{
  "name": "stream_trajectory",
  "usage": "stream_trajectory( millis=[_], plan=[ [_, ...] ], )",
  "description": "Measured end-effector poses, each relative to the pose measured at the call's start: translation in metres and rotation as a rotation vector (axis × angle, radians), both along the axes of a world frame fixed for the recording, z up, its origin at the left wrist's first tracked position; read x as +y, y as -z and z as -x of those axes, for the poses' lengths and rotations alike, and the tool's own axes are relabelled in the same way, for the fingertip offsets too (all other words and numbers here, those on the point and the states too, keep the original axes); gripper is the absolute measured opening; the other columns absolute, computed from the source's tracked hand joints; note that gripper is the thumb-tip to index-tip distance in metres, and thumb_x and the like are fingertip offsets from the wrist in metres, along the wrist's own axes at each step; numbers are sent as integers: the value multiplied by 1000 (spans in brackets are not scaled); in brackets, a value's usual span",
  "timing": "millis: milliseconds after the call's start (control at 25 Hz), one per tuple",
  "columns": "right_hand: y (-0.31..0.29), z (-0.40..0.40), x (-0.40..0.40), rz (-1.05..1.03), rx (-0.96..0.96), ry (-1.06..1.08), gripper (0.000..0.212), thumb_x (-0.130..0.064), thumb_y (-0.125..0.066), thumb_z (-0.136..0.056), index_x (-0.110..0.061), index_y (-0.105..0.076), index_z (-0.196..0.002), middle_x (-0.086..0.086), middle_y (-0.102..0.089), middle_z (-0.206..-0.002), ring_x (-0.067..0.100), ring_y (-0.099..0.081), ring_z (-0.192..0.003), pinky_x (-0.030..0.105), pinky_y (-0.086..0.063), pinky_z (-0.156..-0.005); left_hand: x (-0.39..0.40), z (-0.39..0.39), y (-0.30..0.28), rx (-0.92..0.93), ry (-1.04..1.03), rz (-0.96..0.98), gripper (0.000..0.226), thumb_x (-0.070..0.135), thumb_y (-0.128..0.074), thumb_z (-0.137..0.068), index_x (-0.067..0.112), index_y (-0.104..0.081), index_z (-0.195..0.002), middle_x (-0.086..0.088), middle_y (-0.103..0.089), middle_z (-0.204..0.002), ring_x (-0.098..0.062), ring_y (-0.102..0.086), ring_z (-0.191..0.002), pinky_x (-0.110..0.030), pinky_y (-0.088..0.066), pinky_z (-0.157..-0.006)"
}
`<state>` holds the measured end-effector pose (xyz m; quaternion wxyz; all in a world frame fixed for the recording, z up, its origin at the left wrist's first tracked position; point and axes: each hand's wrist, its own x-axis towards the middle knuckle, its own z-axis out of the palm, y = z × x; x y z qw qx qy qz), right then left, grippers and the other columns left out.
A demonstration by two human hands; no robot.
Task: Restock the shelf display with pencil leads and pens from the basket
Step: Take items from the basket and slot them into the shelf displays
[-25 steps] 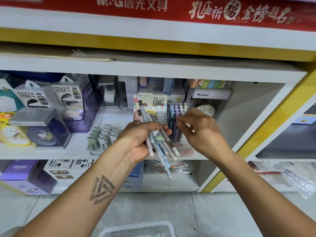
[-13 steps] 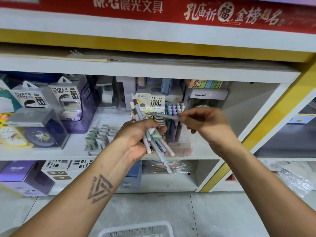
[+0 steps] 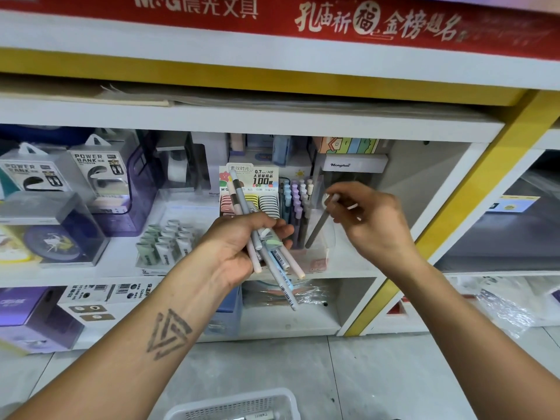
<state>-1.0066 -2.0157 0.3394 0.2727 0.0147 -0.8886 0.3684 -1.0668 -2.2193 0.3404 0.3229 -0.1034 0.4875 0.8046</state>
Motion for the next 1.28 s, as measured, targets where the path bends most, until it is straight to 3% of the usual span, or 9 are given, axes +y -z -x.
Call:
stream_trajectory(
  millis=[200,320,440,560,760,840,960,1160,1280],
  plan=[
    [12,-2,-4,-264,-21,-44,19,-15,-65,-95,-17,-72,-112,-2,-75,-97,12,-68,-85,20,-52,-77,0,0,-1,3,-7,-8,11,-11,-57,-87,-2,-60,-81,-28,-68,-101,-32,-73,-77,-45,-62,-64],
    [17,-1,-5,-336,-22,-58,16,-14,-64,-95,-18,-72,-109,-2,-75,-92,12,-67,-81,17,-48,-70,-1,1,-1,11,-13,-13,11,-12,-58,-86,-3,-59,-79,-26,-68,-89,-33,-73,-75,-44,-62,-63],
    [22,2,-5,-293,-91,-65,21,-12,-60,-97,-25,-62,-113,-5,-73,-89,13,-68,-78,18,-50,-67,-1,0,-2,18,-14,-32,14,-13,-59,-84,1,-56,-87,-22,-65,-77,-35,-73,-74,-48,-62,-67],
    [29,4,-7,-192,-147,-34,22,-10,-57,-98,-29,-48,-103,-3,-70,-84,17,-68,-76,35,-56,-67,0,-2,-1,16,1,-52,17,-13,-59,-84,2,-55,-88,-20,-64,-73,-35,-74,-76,-50,-61,-69],
    [18,6,-14,-364,2,49,9,-19,-65,-95,-17,-73,-98,-2,-70,-91,19,-64,-78,39,-54,-69,-1,-1,1,3,32,-92,13,-12,-60,-83,0,-57,-87,-22,-68,-79,-35,-74,-88,-52,-61,-70],
    [8,3,-23,-135,-94,-16,11,-32,-65,-95,-22,-69,-92,-7,-70,-83,14,-63,-70,38,-54,-64,-1,0,1,2,30,-104,14,-11,-61,-82,-1,-59,-92,-24,-71,-88,-35,-74,-89,-53,-60,-67],
    [-1,-2,-35,320,-487,-259,28,-32,-74,-89,-11,-58,-96,2,-74,-73,21,-66,-58,37,-52,-52,0,3,0,0,-15,-118,15,-11,-60,-82,-4,-60,-95,-27,-71,-91,-33,-74,-85,-50,-61,-63],
    [-8,-6,-31,480,-589,-379,36,-9,-79,-83,-1,-54,-108,18,-73,-76,30,-66,-66,38,-54,-58,0,2,-1,25,-2,-145,46,-7,-68,-68,-9,-61,-113,-30,-69,-105,-39,-70,-98,-56,-59,-74],
    [-11,-7,-27,464,-662,-418,33,-9,-75,-87,-5,-55,-113,20,-74,-82,37,-70,-74,41,-59,-65,-1,2,-1,37,-3,-87,39,-9,-63,-80,-12,-60,-118,-31,-67,-112,-41,-69,-100,-55,-58,-80]
  ],
)
